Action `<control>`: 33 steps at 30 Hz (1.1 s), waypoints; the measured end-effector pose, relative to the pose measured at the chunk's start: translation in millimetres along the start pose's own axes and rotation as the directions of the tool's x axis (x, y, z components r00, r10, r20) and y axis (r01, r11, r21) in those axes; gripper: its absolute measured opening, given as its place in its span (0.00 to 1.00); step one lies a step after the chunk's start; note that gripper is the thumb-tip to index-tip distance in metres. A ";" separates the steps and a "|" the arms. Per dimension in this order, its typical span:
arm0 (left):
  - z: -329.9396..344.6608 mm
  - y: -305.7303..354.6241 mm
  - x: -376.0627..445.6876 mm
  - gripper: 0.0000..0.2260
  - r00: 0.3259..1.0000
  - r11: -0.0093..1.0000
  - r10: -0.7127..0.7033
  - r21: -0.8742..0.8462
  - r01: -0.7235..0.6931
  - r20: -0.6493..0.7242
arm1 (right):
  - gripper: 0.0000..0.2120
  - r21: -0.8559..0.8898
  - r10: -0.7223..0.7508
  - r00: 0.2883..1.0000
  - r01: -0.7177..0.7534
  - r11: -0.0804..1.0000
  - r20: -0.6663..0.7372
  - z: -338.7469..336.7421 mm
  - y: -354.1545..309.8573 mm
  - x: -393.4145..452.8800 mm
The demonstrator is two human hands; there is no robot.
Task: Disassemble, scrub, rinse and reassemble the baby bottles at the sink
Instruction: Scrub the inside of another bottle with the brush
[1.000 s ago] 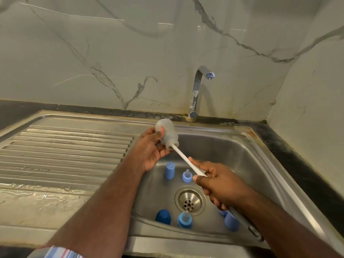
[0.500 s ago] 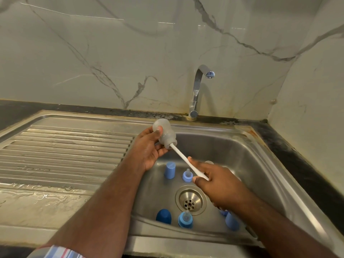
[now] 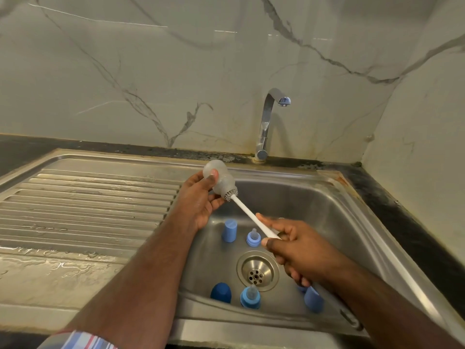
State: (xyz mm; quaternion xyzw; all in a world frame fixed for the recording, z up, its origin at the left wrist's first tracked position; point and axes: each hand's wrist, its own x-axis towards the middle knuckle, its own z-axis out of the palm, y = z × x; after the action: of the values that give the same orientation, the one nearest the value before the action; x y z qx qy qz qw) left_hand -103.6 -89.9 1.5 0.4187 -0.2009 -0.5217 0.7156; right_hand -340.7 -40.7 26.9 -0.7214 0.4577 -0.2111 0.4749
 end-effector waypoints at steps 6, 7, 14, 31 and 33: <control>0.9 -0.8 2.3 0.20 1.000 1.000 -0.003 -0.025 0.003 -0.025 | 0.25 -0.607 -0.189 0.977 0.092 0.789 -0.098 5.2 2.6 10.0; 0.9 -1.3 2.4 0.20 1.000 1.000 -0.003 -0.021 0.003 -0.024 | 0.25 -0.627 -0.183 0.978 0.080 0.775 -0.101 7.8 2.4 11.3; 0.7 3.4 4.7 0.18 0.997 0.997 -0.008 -0.074 0.003 -0.071 | 0.22 0.131 0.034 0.995 -0.047 0.990 0.096 -11.6 1.2 1.1; -2.7 4.5 8.3 0.19 0.989 0.979 0.045 -0.188 -0.072 -0.144 | 0.22 0.166 0.030 0.992 -0.050 0.985 0.120 -11.9 1.4 0.4; -6.7 6.9 11.0 0.19 0.987 0.972 0.039 -0.225 -0.073 -0.153 | 0.23 0.156 0.034 0.998 -0.041 0.987 0.045 -16.0 2.4 0.6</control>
State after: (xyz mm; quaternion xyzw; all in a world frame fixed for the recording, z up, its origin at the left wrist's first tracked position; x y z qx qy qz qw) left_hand -90.5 -96.6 1.7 0.3649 -0.0973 -0.4885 0.7866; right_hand -353.4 -49.4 32.1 -0.6773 0.4432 -0.2223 0.5436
